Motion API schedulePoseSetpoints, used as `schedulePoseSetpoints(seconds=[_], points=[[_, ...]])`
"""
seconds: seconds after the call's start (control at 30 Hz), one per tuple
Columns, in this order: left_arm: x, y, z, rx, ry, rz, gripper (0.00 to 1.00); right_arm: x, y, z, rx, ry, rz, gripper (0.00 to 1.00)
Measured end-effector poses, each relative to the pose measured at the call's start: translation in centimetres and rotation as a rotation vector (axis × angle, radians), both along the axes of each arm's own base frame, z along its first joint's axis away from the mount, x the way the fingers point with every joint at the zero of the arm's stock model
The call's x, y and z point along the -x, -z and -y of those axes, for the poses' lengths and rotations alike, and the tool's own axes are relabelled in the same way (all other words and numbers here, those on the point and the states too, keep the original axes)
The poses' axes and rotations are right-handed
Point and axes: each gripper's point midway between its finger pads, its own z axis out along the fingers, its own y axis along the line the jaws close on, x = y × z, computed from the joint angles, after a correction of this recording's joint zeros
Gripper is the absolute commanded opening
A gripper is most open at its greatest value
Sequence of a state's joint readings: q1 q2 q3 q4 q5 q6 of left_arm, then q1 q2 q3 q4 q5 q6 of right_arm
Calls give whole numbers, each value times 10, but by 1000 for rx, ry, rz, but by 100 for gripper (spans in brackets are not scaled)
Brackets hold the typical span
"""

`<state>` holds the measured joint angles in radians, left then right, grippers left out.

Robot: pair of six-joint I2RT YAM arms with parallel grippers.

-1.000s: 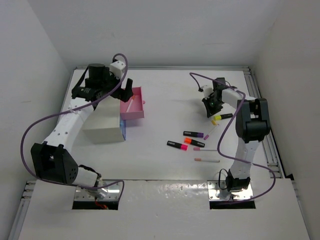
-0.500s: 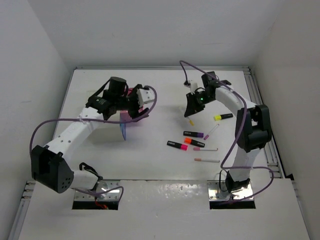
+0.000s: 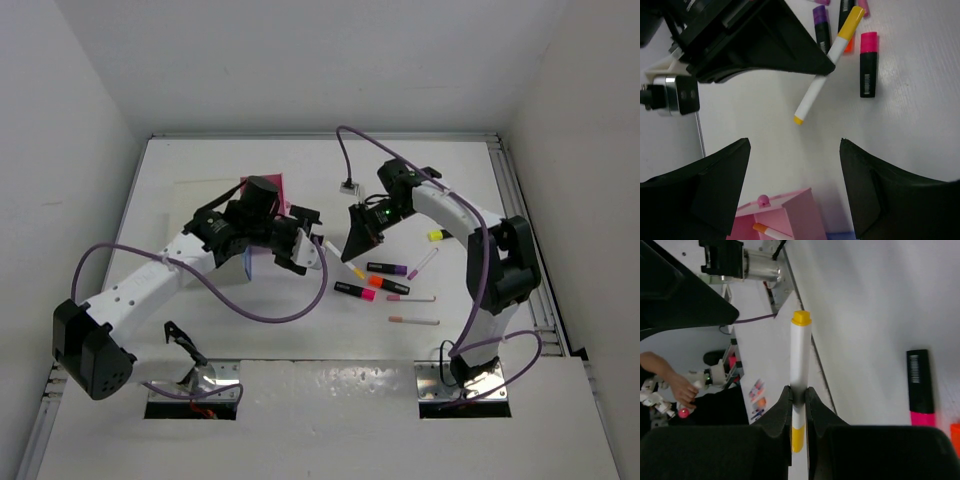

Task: Sort the stationery into containers
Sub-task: Pick up the pen from the center of the board, then place the pen in the drawer.

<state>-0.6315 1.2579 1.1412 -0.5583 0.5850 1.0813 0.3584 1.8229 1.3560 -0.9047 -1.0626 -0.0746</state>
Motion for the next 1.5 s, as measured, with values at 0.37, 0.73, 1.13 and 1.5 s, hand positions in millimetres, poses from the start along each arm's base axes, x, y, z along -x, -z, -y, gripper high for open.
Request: schedulePoseSetpoints(seconds=[0.37, 0.73, 1.13, 1.5], points=[[21, 10, 10, -61, 130, 45, 63, 26, -18, -13, -53, -74, -93, 0], [29, 25, 20, -98, 171, 23, 43, 44, -33, -32, -89, -150, -99, 0], [33, 32, 9, -126, 91, -55, 0, 8, -59, -28, -107, -61, -54, 41], [-60, 23, -64, 49, -642, -486, 0, -97, -42, 101, 34, 424, 132, 41]])
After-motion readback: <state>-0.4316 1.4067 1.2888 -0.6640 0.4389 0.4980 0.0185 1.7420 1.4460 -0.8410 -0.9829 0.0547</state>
